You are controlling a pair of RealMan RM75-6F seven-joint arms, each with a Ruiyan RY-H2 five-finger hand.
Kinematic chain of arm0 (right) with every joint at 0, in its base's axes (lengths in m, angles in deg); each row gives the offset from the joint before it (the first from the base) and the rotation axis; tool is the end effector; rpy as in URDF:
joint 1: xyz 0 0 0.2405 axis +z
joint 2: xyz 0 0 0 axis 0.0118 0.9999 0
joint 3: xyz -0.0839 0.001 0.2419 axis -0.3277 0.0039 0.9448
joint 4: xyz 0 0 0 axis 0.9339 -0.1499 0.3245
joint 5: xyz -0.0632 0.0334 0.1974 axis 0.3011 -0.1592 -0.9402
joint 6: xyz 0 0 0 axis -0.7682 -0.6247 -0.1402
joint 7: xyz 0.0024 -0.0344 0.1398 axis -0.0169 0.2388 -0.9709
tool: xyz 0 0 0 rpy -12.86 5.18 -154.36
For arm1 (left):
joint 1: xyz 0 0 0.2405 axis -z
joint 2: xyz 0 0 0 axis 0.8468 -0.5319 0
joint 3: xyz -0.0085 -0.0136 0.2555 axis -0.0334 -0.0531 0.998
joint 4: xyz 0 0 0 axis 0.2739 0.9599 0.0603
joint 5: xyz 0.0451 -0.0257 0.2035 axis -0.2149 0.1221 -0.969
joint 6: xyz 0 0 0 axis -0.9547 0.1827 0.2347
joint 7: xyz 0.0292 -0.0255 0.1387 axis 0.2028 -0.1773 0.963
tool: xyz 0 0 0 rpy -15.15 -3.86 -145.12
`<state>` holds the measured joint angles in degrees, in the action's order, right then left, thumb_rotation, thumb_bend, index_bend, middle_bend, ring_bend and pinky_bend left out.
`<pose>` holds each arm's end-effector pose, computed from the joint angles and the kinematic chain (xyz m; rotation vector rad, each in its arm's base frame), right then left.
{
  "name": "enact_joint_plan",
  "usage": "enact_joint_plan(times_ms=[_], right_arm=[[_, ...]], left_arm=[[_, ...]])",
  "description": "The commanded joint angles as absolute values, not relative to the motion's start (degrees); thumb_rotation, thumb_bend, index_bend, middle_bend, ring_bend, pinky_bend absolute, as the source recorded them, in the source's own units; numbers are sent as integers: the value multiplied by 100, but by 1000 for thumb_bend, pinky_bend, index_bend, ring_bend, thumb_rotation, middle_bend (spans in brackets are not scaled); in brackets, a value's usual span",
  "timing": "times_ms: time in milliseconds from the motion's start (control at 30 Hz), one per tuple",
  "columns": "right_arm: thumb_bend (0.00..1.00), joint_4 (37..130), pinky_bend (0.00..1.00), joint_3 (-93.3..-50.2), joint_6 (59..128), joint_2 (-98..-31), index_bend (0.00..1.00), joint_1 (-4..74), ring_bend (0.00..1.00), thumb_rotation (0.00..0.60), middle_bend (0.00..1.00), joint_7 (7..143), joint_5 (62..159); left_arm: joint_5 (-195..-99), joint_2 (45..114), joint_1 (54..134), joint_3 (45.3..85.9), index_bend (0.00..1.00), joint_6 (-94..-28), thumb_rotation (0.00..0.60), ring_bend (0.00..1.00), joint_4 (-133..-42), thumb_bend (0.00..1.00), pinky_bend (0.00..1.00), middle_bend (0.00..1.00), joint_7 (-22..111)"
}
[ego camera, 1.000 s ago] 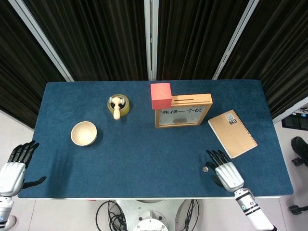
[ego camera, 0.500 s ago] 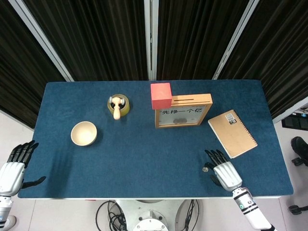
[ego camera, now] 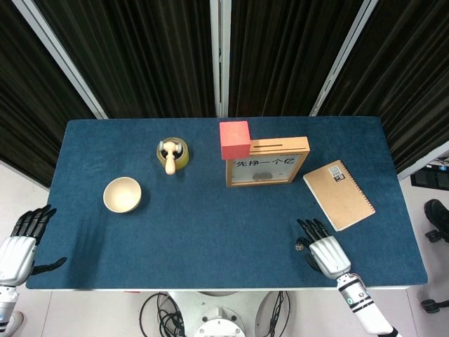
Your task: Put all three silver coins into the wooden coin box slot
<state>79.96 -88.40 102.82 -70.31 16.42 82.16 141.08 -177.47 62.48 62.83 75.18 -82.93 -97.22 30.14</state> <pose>-0.2913 -0.1966 -0.0101 1.8792 -0.8883 0.8439 -0.3338 0.1679 0.1521 -1.4597 -0.9894 -0.9870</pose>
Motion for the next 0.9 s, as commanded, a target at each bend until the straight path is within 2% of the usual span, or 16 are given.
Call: enact_joint_plan(times_ms=[33, 900], right_arm=[[316, 7982, 0, -8831, 10269, -7041, 389, 1640, 0, 600, 22, 8228, 14112], [327, 7847, 0, -8687, 10160, -7218, 473, 1648, 0, 600, 30, 8347, 14076]], left_arm=[[-17745, 6251, 6284, 7520, 29, -8287, 600, 0, -9711, 0, 0, 0, 3003], [-17765, 6303, 6297, 7549, 29, -8264, 600, 0, -9559, 0, 0, 0, 2850]])
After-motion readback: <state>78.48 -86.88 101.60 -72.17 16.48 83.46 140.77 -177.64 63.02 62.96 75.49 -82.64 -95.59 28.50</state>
